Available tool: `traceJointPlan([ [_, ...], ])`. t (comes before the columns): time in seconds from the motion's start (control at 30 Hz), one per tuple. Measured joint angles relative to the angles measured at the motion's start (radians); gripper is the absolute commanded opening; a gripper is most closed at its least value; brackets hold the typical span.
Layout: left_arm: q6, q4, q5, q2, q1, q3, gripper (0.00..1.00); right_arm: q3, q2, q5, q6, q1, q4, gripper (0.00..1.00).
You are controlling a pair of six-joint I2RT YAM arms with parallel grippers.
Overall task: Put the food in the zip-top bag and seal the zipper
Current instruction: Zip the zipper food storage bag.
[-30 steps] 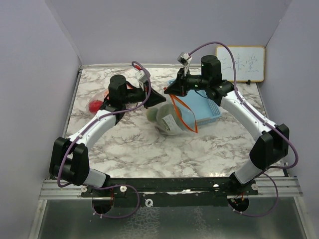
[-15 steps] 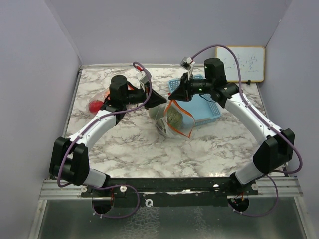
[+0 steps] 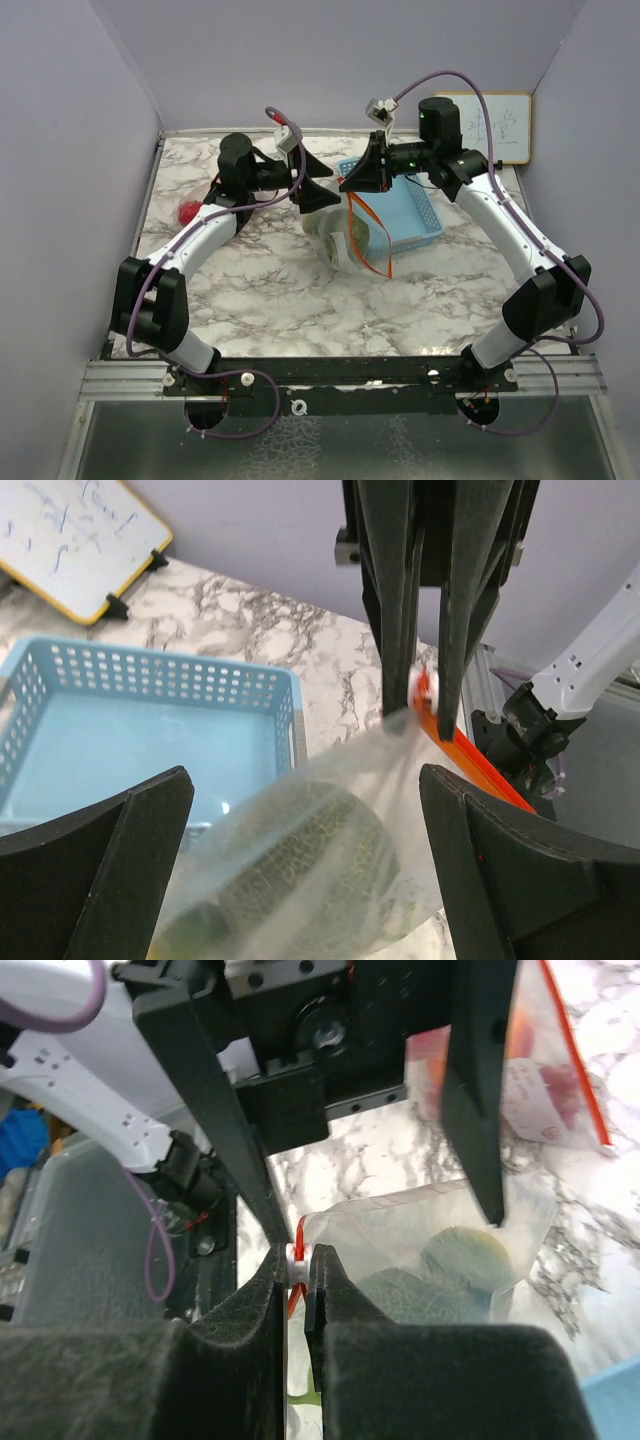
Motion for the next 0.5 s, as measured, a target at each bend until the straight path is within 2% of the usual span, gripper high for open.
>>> traceJointPlan([
  [0.13,0.004,0.069,0.060,0.037,0.000,0.072,0.91,0.008,0.002,-0.074,0.000,0.000,-0.016,0.02],
  [0.3,-0.128,0.283,0.153,0.108,0.000,0.111,0.86,0.008,0.002,-0.108,-0.004,0.000,-0.029,0.02],
  [0.5,-0.216,0.354,0.227,0.128,-0.014,0.097,0.68,0.009,0.002,-0.116,-0.018,0.000,-0.064,0.03],
])
